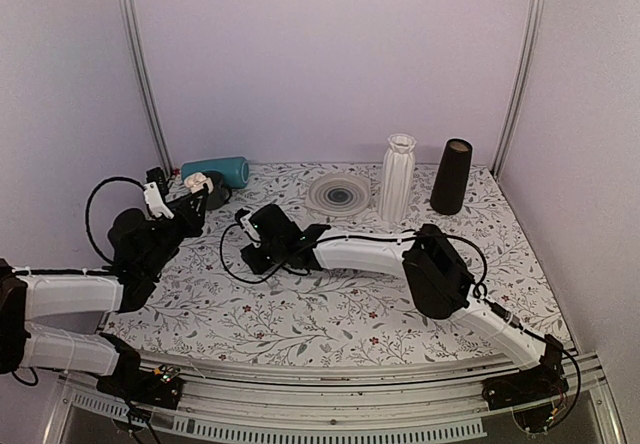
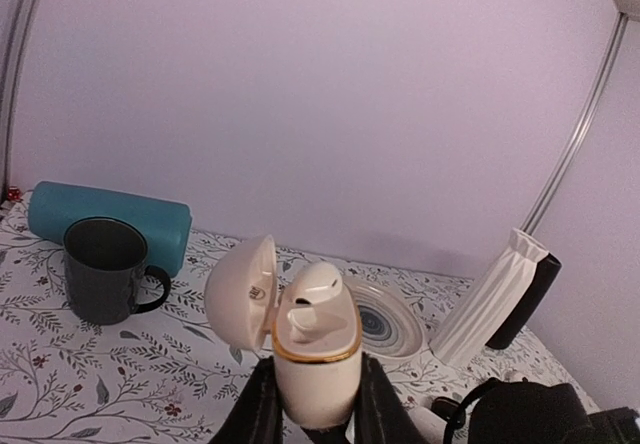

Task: Insert the wireless bluetooth earbuds into the charging case
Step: Move the left earbud to the center of the board.

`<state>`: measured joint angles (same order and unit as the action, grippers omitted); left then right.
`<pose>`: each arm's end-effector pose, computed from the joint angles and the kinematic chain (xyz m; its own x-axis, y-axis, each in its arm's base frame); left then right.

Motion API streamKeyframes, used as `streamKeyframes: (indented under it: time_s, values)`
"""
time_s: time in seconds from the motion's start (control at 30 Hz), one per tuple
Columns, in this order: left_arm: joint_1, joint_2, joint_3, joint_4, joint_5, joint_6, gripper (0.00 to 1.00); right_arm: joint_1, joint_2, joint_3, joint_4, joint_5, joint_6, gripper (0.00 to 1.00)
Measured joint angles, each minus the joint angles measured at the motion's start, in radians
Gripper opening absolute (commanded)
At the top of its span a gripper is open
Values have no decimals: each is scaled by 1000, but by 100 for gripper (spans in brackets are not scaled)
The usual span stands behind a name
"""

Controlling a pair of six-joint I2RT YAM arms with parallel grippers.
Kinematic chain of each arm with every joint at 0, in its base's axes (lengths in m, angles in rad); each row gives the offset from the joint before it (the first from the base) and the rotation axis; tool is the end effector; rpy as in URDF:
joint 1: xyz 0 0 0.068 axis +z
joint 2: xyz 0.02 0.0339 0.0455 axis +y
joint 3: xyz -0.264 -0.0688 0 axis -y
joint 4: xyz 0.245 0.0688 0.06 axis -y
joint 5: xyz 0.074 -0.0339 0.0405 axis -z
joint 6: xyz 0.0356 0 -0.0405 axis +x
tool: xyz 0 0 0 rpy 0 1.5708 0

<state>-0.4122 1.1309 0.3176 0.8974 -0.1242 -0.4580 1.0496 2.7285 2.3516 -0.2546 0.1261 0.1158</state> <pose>0.2111 -0.0875 0.2248 -0.0567 -0.4541 -0.8892 0.2892 0.8450 -0.4499 0.3026 0.5180 0.1206 -0.3855 -0.4413 -0.8103 -0.7704 0.6373 0.0195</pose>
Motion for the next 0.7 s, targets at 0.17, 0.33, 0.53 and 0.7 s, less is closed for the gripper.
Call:
streamKeyframes:
  time_s: [0.17, 0.33, 0.53, 0.7]
  values:
    - [5, -10, 0, -2, 7, 0, 0, 6, 26, 11, -9, 22, -19, 53]
    - [6, -10, 0, -2, 8, -4, 0, 9, 26, 18, -39, 47, -30, 42]
    - [7, -10, 0, -1, 8, -8, 0, 9, -2, -27, -42, 51, -10, 31]
    - [7, -10, 0, -1, 10, -12, 0, 8, -72, -133, -58, 42, 24, 20]
